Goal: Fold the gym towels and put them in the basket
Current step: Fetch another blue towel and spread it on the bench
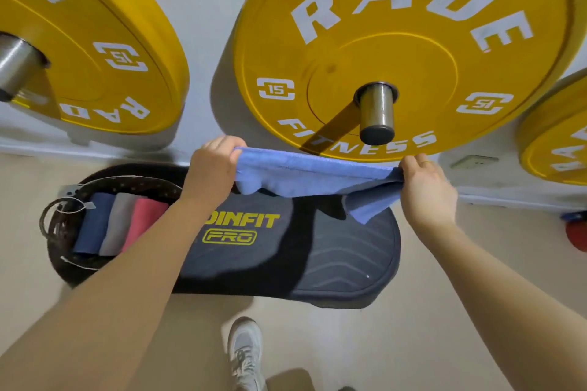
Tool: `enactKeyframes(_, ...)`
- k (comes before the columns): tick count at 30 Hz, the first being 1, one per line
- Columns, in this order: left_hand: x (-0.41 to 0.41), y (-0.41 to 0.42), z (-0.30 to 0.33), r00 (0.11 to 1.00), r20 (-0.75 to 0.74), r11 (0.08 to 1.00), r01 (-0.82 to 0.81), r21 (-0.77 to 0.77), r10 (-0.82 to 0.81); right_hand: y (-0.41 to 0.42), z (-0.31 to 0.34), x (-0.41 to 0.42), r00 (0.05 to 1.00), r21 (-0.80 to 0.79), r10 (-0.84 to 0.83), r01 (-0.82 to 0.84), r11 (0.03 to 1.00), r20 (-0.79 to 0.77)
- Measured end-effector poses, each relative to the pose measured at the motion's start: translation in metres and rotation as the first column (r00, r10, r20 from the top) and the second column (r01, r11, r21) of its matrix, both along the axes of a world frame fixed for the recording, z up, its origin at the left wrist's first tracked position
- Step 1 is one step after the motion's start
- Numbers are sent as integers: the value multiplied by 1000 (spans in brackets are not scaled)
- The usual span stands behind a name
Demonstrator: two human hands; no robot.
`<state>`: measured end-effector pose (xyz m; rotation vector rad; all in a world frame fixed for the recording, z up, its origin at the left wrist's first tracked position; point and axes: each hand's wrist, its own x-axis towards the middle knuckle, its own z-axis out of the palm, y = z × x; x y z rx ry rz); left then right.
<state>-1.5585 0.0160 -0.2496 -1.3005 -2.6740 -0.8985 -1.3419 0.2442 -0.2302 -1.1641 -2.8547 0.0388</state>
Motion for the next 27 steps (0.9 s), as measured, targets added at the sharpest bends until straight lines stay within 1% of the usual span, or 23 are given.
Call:
enactKeyframes(1,-3,-2,-7,992,-101,998,69,-10,-69,7,-7,3,994,98,87,-80,992,-68)
enactKeyframes(2,-5,-6,-21,977,-179,993,104,-53,-112,12,-16,6,979,193,184,-164,967,-88)
enactKeyframes(3,-3,-10,-38,963,-230,986,115,-117,-140,14,-27,9,956,258,286,-261,930,-62)
enactKeyframes(4,2,-13,-59,956,-245,971,111,-211,-163,14,-42,14,922,282,387,-367,886,-15)
enactKeyframes(5,11,-16,-82,959,-209,931,109,-347,-190,12,-63,19,874,279,484,-475,835,40)
enactKeyframes(6,23,-20,-109,965,-161,867,104,-488,-206,9,-88,24,831,222,547,-555,802,98)
enactKeyframes(7,34,-23,-137,971,-113,813,111,-572,-212,5,-114,29,794,138,590,-607,782,150)
enactKeyframes(8,42,-27,-165,976,-62,777,129,-617,-211,3,-142,32,773,10,598,-613,790,211)
enactKeyframes(9,47,-29,-189,980,-21,765,141,-628,-198,3,-173,36,766,-102,594,-589,802,246)
enactKeyframes(11,50,-34,-231,985,33,801,156,-579,-168,6,-224,41,822,-392,513,-399,829,248)
enactKeyframes(13,51,-39,-264,978,179,855,181,-485,-106,8,-257,43,907,-535,402,-278,798,127)
enactKeyframes(15,57,-44,-284,945,327,896,159,-415,-16,11,-280,42,932,-628,356,-238,741,67)
enactKeyframes(17,64,-49,-296,919,393,927,125,-353,26,12,-295,44,903,-714,416,-223,663,104)
enactKeyframes(19,73,-55,-296,910,414,931,123,-342,32,10,-297,47,848,-770,489,-170,615,203)
enactKeyframes(21,86,-59,-285,886,463,907,176,-383,24,5,-292,50,757,-815,564,-74,575,330)
enactKeyframes(22,93,-61,-279,869,495,884,217,-413,17,0,-288,50,690,-829,611,-28,559,389)
enactKeyframes(23,101,-63,-273,855,519,855,264,-447,8,-7,-283,48,621,-849,656,30,527,429)
enactKeyframes(24,108,-65,-269,843,538,826,299,-478,6,-15,-278,44,574,-867,685,94,489,449)
enactKeyframes(25,114,-67,-265,833,553,817,311,-486,11,-22,-275,39,571,-883,693,134,450,440)
enactKeyframes(26,117,-70,-266,829,559,829,290,-479,33,-32,-273,31,614,-900,683,111,422,396)
enactKeyframes(27,118,-74,-268,832,551,856,238,-458,63,-40,-275,21,693,-912,652,20,409,308)
